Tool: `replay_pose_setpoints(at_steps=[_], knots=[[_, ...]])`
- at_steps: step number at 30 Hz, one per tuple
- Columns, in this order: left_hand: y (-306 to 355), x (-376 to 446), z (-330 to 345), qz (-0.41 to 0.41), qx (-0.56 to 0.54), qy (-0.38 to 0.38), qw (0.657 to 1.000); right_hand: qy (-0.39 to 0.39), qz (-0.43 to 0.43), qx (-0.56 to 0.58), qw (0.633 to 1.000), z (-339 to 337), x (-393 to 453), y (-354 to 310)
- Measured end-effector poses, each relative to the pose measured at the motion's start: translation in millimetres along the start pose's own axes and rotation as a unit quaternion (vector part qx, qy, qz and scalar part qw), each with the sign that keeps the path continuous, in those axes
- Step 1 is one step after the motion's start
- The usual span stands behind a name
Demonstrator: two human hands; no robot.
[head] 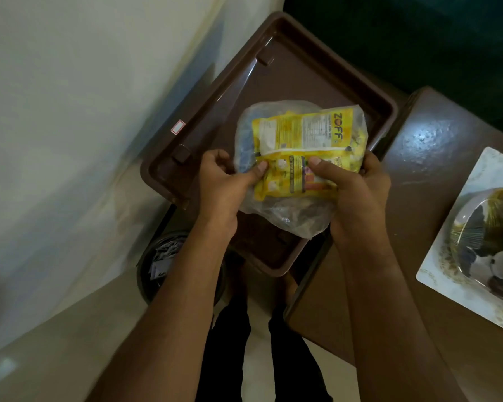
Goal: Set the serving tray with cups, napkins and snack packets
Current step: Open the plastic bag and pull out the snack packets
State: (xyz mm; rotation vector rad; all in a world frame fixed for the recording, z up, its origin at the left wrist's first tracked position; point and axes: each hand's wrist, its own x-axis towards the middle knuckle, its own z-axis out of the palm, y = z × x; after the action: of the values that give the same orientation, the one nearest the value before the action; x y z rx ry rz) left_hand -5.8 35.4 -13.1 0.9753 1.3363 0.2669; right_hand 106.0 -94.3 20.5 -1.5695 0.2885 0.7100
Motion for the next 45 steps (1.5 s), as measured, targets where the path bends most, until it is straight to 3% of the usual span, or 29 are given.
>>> replay_pose_setpoints(at_steps=[4,10,21,25,28,31,34,38,45], knots=[[-3.9,-3.6,6.8,0.023,0.035,0.015,0.999,0.019,-0.026,-0.003,0.999,-5.8,1.9,1.7],[1.8,-1.5,8.2,-0.064,-0.017,-0.056,0.996,0.026,-0.029,0.0,0.999,-14.9,3.9,-1.5],[3.2,0.7,9.5,0.023,0.137,0.047,0.989,0.026,-0.038,0.001,0.999,-31.4,8.8,-5.1],[4.7,-4.8,11.6,0.071,0.234,0.071,0.967,0.04,-0.048,-0.001,0.998,-32.6,6.8,-4.8],[8.4,-5.2,12.0,0.062,0.314,0.08,0.944,0.05,-0.062,0.007,0.997,-35.8,7.0,-6.5],[13.0,-6.1,13.0,0.01,0.175,0.024,0.984,0.056,-0.066,0.015,0.996,-40.0,7.5,-9.8],[12.7,-8.7,14.6,-0.018,0.069,0.012,0.997,0.044,-0.067,0.01,0.997,-43.1,6.2,-11.1],[8.7,-9.5,17.6,0.0,0.034,0.063,0.997,0.044,-0.078,-0.001,0.996,-50.5,5.7,-11.5],[8.2,-14.1,20.6,0.107,0.017,0.105,0.989,0.033,-0.091,-0.005,0.995,-63.3,2.2,-11.5]])
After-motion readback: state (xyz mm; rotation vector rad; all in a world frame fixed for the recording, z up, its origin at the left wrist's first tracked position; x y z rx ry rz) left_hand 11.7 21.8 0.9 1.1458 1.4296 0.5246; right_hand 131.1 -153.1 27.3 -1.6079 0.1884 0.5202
